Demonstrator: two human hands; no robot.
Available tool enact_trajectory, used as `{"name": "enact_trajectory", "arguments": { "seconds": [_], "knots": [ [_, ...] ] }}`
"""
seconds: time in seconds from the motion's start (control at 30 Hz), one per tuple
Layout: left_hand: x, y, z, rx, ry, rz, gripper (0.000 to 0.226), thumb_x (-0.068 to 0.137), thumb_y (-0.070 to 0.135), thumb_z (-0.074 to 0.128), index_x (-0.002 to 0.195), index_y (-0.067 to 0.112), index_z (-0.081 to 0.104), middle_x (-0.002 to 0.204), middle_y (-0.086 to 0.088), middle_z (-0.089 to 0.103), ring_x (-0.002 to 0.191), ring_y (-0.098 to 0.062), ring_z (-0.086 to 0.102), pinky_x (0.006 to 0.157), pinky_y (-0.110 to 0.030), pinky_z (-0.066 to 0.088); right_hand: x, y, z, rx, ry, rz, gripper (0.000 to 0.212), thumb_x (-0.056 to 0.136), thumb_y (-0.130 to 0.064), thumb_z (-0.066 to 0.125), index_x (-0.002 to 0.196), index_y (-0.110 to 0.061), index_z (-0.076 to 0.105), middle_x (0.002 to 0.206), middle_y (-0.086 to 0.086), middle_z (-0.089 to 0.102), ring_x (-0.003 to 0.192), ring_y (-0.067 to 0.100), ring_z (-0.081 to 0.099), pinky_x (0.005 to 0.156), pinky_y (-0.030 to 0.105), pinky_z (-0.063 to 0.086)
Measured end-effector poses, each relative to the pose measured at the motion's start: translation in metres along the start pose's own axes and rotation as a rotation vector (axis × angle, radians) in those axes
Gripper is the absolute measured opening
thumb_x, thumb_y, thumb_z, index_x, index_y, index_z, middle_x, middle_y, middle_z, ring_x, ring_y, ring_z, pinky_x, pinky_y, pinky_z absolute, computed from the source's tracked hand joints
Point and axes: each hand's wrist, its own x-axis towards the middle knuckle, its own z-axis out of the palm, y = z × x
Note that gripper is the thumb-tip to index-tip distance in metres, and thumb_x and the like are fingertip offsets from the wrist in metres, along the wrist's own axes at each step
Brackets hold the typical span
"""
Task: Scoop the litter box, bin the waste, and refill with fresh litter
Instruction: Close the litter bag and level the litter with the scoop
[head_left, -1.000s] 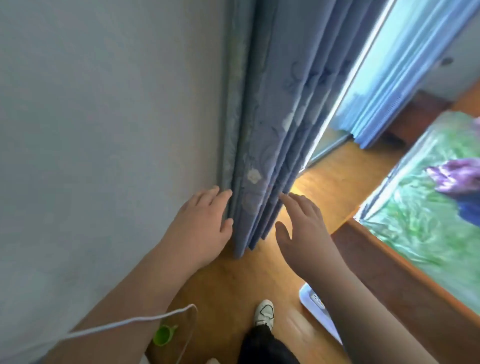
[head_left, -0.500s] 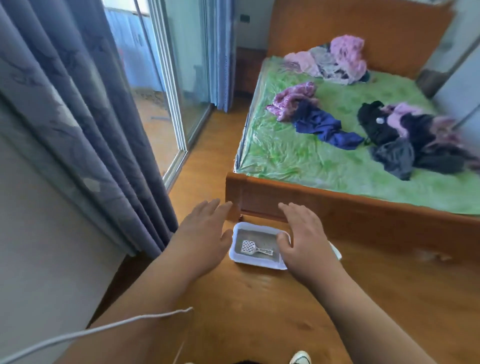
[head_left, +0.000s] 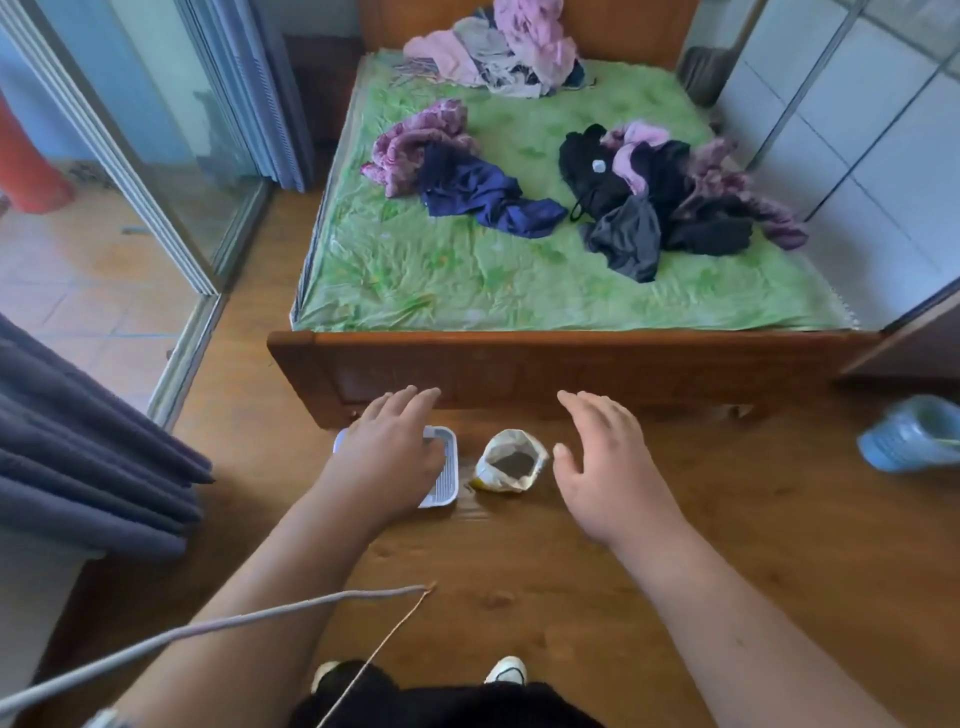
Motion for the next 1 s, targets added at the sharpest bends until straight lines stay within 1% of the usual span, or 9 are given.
{"name": "enact_trajectory", "arguments": {
  "seconds": [0.07,0.17,0.27,0.4,0.6,0.73,0.83,0.9,1.0],
  "knots": [
    [0.018,0.019,0.015,0.020,-0.025,0.020,0.058,0.097,0.030,0.044,0.152,0.024,0.029,0.159,0.000,0.029,0.147,-0.020,0.021,0.120,-0.033,0.020,0.009,0.025,-0.003,0.013,0.002,0.024,0.054,0.097,-0.019,0.053,0.150,-0.014,0.042,0.150,0.004,0.042,0.143,0.022,0.028,0.120,0.031,0.018],
    [0.048,0.033,0.041,0.051,-0.076,0.008,0.058,0.095,0.032,0.046,0.151,0.024,0.032,0.157,0.001,0.033,0.145,-0.021,0.026,0.117,-0.037,0.026,0.030,0.058,0.005,-0.011,-0.047,0.076,0.054,0.097,-0.022,0.053,0.149,-0.015,0.042,0.149,0.003,0.044,0.142,0.022,0.030,0.120,0.033,0.023],
    [0.082,0.041,0.070,0.056,-0.141,-0.011,0.056,0.095,0.035,0.045,0.149,0.025,0.034,0.154,0.004,0.036,0.143,-0.021,0.030,0.114,-0.041,0.031,0.061,0.086,0.019,-0.007,-0.091,0.135,0.054,0.098,-0.025,0.051,0.150,-0.017,0.040,0.151,0.001,0.041,0.143,0.020,0.028,0.120,0.035,0.025],
    [0.142,0.041,0.107,0.067,-0.220,-0.026,0.052,0.098,0.036,0.040,0.148,0.025,0.034,0.153,0.005,0.038,0.140,-0.022,0.033,0.111,-0.041,0.034,0.109,0.119,0.045,0.013,-0.156,0.219,0.052,0.101,-0.028,0.047,0.151,-0.022,0.036,0.154,-0.003,0.038,0.146,0.018,0.025,0.119,0.036,0.028],
    [0.261,0.025,0.172,0.051,-0.376,-0.116,0.054,0.094,0.029,0.041,0.147,0.023,0.035,0.151,0.000,0.040,0.137,-0.027,0.037,0.107,-0.044,0.036,0.205,0.180,0.103,0.028,-0.281,0.322,0.052,0.100,-0.026,0.048,0.151,-0.023,0.036,0.153,-0.005,0.039,0.145,0.017,0.027,0.115,0.038,0.034],
    [0.343,0.008,0.237,0.083,-0.423,-0.115,0.050,0.093,0.028,0.042,0.142,0.022,0.038,0.145,-0.003,0.046,0.130,-0.029,0.043,0.102,-0.043,0.041,0.269,0.229,0.162,0.034,-0.362,0.359,0.050,0.101,-0.024,0.048,0.149,-0.024,0.037,0.152,-0.006,0.040,0.144,0.016,0.029,0.112,0.037,0.037],
    [0.389,-0.016,0.312,0.069,-0.414,-0.129,0.044,0.093,0.026,0.043,0.136,0.019,0.042,0.137,-0.006,0.050,0.123,-0.030,0.048,0.097,-0.042,0.045,0.305,0.278,0.232,0.047,-0.433,0.385,0.049,0.100,-0.023,0.047,0.148,-0.026,0.037,0.151,-0.006,0.041,0.142,0.016,0.031,0.111,0.038,0.038],
    [0.413,-0.034,0.369,0.029,-0.444,-0.209,0.042,0.092,0.025,0.043,0.134,0.019,0.042,0.135,-0.006,0.050,0.122,-0.030,0.049,0.093,-0.043,0.046,0.323,0.311,0.286,0.048,-0.484,0.425,0.050,0.099,-0.023,0.048,0.148,-0.027,0.036,0.150,-0.006,0.041,0.141,0.017,0.033,0.109,0.040,0.041],
    [0.441,-0.068,0.461,-0.018,-0.509,-0.430,0.037,0.093,0.026,0.044,0.129,0.019,0.039,0.130,-0.007,0.049,0.113,-0.032,0.053,0.083,-0.043,0.046,0.345,0.363,0.377,0.034,-0.585,0.467,0.053,0.099,-0.026,0.049,0.149,-0.028,0.032,0.150,-0.003,0.042,0.136,0.021,0.039,0.106,0.043,0.044]
  ]
}}
